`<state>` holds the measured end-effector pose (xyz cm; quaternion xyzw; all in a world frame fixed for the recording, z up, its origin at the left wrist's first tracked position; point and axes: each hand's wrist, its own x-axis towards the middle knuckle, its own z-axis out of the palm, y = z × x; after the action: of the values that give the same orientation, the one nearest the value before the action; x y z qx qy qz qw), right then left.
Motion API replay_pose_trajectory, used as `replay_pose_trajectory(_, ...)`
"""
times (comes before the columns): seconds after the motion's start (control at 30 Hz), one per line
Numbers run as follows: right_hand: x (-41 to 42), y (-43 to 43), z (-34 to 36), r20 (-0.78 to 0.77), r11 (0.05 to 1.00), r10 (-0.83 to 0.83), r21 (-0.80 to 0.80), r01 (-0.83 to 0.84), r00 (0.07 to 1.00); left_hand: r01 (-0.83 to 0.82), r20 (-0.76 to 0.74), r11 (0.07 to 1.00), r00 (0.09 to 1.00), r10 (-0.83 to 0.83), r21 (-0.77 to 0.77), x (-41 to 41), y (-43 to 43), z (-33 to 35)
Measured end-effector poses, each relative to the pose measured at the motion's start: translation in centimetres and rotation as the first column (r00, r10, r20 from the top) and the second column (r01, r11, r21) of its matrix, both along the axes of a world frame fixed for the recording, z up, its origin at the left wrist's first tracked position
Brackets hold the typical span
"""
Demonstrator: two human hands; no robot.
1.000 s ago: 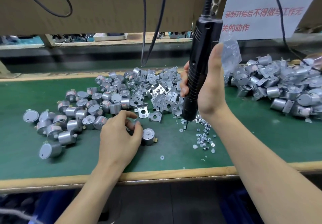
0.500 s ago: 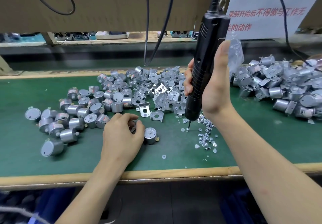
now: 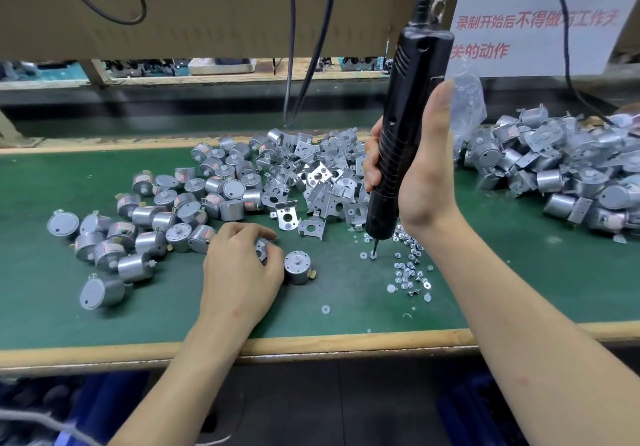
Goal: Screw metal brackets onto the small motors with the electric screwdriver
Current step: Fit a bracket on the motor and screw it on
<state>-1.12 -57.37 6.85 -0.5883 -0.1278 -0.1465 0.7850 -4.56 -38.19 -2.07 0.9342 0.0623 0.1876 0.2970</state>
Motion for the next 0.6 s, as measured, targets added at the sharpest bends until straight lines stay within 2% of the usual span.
replay_pose_trajectory(0.23, -0.10, 0.36, 0.09, 0.014, 1.000, 0.002, -0.014, -0.002, 1.000, 0.034, 0.008, 0.997, 0.999, -0.035, 0.066, 0.03, 0.13, -0.04)
replay_pose_trajectory(0.6, -0.26, -0.21, -0.09, 0.020, 1.000, -0.012, -0.022, 0.013, 1.000, 0.035, 0.025, 0.997, 0.999, -0.037, 0.065, 0.16, 0.13, -0.19)
